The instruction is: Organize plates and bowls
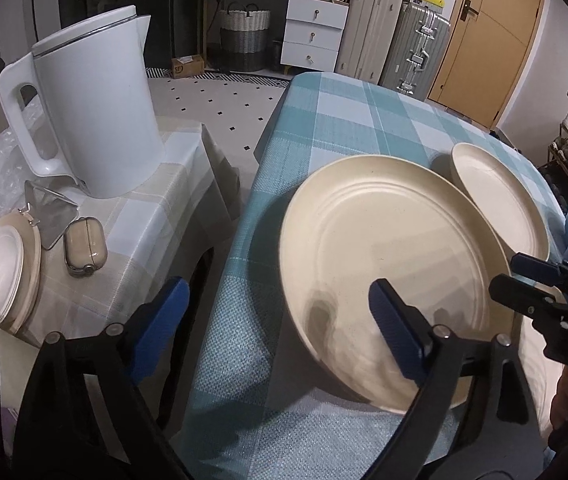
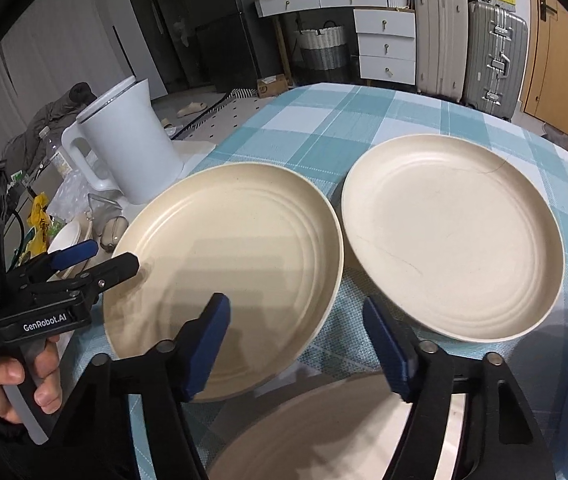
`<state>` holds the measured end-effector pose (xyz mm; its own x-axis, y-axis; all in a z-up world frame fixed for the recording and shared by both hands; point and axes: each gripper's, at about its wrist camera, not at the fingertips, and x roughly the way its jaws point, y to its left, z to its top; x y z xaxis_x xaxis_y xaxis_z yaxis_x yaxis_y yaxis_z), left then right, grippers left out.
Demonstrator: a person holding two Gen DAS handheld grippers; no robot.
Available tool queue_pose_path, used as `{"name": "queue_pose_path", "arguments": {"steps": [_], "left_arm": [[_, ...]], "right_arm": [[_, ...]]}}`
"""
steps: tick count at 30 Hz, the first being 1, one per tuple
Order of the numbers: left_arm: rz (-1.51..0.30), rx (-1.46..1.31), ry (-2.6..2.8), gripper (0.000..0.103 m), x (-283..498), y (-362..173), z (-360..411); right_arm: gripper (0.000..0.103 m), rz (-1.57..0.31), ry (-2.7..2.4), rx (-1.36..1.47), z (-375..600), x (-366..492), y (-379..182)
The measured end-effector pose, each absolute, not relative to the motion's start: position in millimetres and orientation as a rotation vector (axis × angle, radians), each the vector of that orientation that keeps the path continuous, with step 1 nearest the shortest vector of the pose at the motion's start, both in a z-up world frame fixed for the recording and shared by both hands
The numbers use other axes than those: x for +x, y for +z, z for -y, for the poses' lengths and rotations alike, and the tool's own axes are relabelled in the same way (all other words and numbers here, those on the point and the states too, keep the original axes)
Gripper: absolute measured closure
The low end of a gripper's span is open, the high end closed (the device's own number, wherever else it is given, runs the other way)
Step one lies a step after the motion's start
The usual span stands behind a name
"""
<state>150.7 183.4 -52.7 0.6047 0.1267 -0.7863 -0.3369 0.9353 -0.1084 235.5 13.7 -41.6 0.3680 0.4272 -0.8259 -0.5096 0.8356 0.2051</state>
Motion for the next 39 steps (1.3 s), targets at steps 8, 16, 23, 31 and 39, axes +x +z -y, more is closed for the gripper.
{"name": "queue_pose_path", "arguments": {"steps": [8,16,23,31,39], "left_arm": [[-0.909,-0.266,0.266,0.029,157,-60,-182],[-0.918,-0.273,0.258,0.064,159,-63,-179],[-0.923,-0.253,0.24,0.084,159,-64,-172],[-0.916,-0.252,0.251,0.084,157,-63,-171],[-0.886,-0.24,0.257,0.084,147,-49,-171]], "right_arm": [[0.053,-1.062,0.601,-0.082,-17,242,-50],[0.065,-1.061,0.581,-0.08,-18,243,-50],[0.076,-1.047,0.561,-0.088,-17,241,-51],[0.081,-1.036,0.56,-0.094,-17,238,-49],[0.081,-1.015,0.57,-0.082,-15,232,-41]]}}
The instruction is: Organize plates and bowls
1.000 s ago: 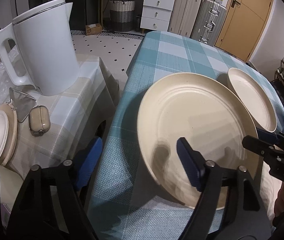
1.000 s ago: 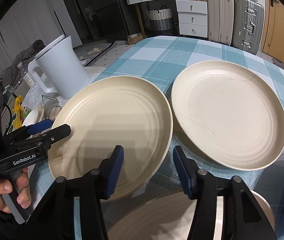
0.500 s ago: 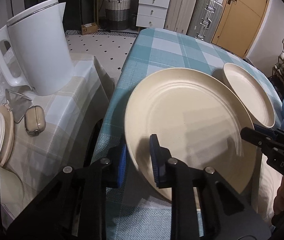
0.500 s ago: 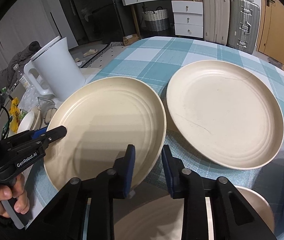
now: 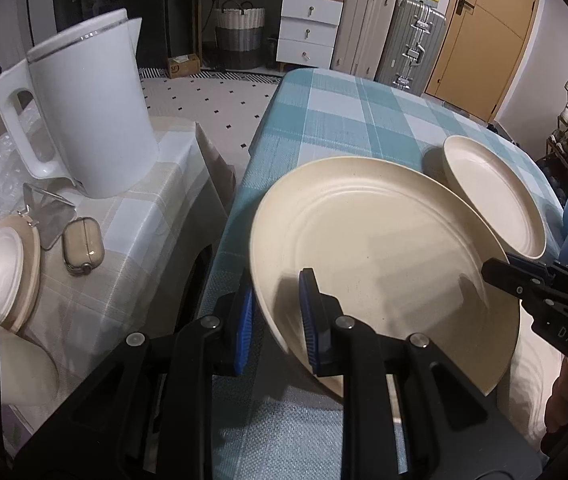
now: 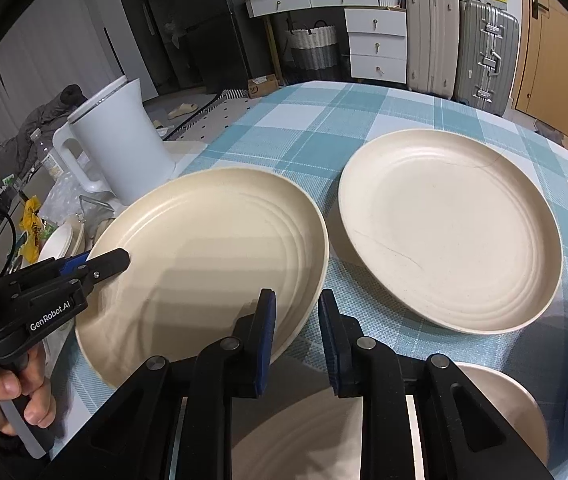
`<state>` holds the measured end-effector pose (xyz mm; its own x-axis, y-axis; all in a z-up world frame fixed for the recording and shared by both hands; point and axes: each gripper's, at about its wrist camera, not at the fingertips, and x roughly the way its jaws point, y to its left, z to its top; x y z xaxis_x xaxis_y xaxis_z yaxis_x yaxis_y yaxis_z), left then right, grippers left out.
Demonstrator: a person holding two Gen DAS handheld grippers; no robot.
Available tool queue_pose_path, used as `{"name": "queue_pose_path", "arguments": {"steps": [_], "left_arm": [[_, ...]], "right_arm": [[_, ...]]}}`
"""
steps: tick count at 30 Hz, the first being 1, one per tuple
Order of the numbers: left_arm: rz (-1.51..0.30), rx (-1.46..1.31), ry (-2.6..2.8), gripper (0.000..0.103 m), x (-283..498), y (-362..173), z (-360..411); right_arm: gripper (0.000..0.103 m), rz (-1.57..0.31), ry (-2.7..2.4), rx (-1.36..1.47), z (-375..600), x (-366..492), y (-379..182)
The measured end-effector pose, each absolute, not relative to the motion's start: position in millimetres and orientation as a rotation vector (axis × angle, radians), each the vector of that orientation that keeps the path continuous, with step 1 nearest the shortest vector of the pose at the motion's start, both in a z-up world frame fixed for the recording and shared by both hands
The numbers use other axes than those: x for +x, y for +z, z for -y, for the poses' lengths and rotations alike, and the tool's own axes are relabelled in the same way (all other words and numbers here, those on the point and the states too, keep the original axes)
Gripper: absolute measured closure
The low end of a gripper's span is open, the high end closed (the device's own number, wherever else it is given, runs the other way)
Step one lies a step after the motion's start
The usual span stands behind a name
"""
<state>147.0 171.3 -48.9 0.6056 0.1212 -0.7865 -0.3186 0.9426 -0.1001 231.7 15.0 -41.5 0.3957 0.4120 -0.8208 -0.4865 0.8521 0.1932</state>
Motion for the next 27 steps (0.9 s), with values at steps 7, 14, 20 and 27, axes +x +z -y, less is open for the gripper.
{"name": "queue_pose_path", "arguments": {"steps": [7,14,20,27], "left_arm": [[-0.855,-0.225,0.249,0.084,134,-33,-165],[-0.815,-0.206,0.239,0.084,118,-10,-153],[-0.79,-0.192,0.228,0.084,105,7,-136],[-0.765,-0.165,0.211,0.084,91,24,-110]], "right_arm": [[0.081,-0.976,0.566,-0.082,-8,219,-27],[0.081,-0.927,0.556,-0.082,2,203,-7],[0.081,-0.888,0.547,-0.077,17,186,12],[0.081,-0.853,0.536,-0.057,41,167,29]]}}
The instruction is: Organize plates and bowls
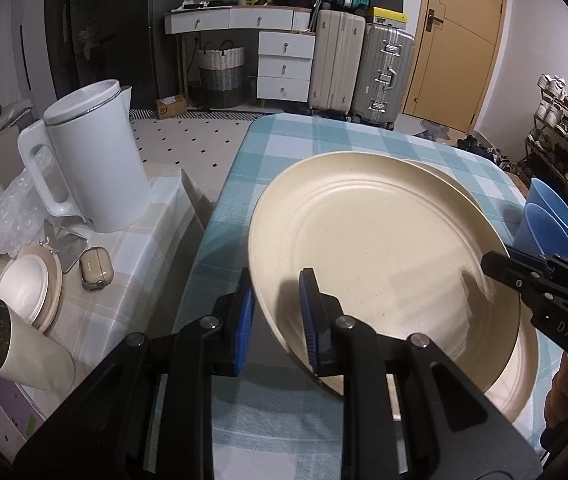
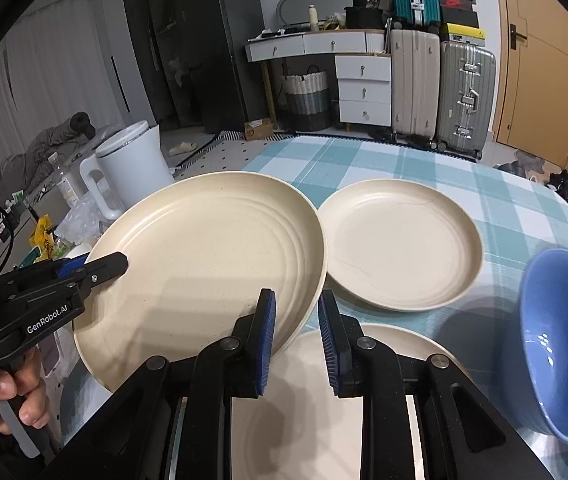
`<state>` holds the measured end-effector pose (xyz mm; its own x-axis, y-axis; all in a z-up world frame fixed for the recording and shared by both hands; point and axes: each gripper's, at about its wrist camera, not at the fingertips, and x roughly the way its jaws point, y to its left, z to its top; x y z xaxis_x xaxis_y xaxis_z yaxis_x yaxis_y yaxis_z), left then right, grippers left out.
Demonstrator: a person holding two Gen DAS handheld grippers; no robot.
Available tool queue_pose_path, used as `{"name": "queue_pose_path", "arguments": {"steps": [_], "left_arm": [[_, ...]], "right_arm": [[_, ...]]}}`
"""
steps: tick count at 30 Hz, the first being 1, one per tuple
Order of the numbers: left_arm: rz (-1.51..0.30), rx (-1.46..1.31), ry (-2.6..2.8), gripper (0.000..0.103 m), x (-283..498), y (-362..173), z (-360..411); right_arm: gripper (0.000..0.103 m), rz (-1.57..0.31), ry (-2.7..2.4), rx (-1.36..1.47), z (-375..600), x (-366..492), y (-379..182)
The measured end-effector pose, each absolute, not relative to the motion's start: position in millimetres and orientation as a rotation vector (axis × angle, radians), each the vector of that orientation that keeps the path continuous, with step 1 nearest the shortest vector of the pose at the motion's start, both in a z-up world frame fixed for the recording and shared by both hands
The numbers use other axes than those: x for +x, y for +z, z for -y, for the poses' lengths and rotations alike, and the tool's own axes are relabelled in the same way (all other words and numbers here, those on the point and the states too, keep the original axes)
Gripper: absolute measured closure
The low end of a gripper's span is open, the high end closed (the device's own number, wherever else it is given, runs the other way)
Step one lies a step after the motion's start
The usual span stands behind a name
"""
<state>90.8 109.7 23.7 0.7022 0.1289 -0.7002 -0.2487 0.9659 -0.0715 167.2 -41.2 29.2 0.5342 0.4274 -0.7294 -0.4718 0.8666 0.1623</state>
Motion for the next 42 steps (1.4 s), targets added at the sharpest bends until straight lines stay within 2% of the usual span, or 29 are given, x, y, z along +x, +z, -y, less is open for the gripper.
{"name": "queue_pose_path", "arguments": {"steps": [22,42], "left_arm": [[-0.722,-0.094,0.101,0.084,57,51,-20],[-0.737,-0.06,0.026,0.084,39,26,17]], "right_arm": [[0.08,-0.794,0.446,-0.028,118,102,58],[0.08,-0.81,0.368,-0.018,156,57,42]]}}
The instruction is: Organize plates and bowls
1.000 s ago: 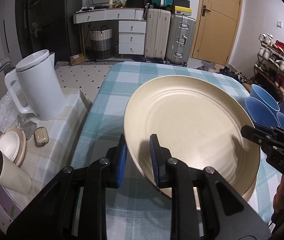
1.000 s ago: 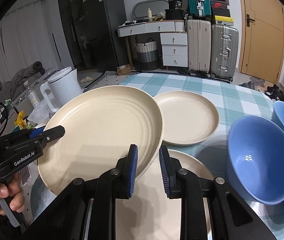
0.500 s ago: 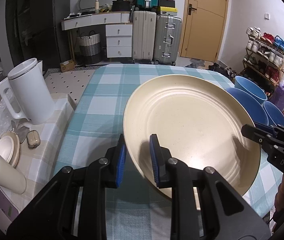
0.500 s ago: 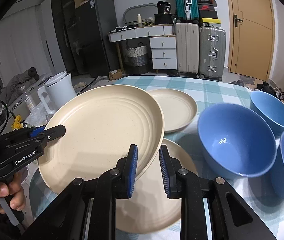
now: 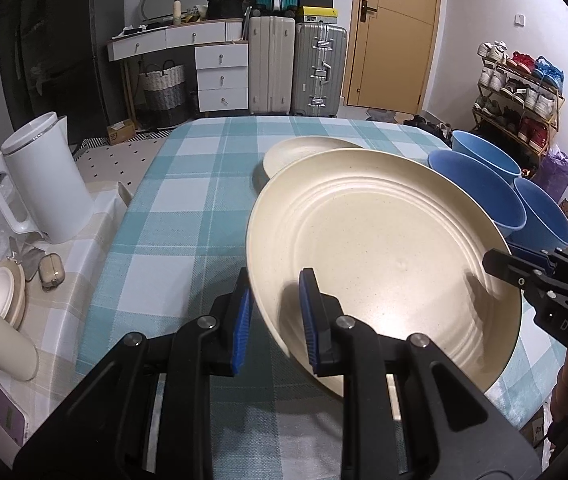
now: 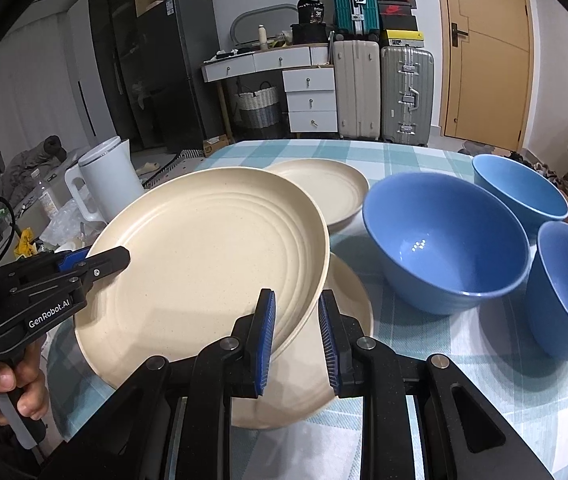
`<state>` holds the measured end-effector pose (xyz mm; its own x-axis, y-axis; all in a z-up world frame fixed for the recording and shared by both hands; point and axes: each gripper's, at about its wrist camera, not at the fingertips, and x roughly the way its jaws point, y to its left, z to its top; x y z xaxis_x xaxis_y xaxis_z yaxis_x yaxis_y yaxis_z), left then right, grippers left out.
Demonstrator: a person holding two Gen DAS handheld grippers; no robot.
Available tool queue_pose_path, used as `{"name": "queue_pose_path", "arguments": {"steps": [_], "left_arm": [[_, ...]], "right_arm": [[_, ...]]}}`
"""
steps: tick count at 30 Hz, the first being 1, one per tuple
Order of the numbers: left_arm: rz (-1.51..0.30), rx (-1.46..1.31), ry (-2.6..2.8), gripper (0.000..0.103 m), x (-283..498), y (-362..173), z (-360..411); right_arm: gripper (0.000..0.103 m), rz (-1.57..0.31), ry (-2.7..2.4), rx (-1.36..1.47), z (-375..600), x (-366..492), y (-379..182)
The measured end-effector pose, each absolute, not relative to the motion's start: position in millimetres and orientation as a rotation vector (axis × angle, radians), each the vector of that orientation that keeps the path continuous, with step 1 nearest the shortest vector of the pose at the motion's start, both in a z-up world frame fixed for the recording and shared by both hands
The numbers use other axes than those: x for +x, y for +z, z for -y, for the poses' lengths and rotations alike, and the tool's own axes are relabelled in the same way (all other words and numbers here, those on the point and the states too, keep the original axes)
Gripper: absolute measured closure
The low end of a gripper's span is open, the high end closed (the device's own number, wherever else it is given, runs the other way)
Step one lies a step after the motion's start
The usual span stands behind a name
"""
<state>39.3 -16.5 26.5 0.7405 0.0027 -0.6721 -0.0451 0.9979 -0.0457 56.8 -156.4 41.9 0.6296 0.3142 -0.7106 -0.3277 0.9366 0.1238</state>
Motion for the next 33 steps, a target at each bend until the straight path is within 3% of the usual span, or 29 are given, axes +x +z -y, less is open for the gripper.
{"name": "queue_pose_path", "arguments": {"steps": [33], "left_arm": [[-0.812,-0.013,0.004,0.082,80,-41,34]], "right_arm": [[0.08,-0.887,0.288,-0.05,164,68,-11]]}}
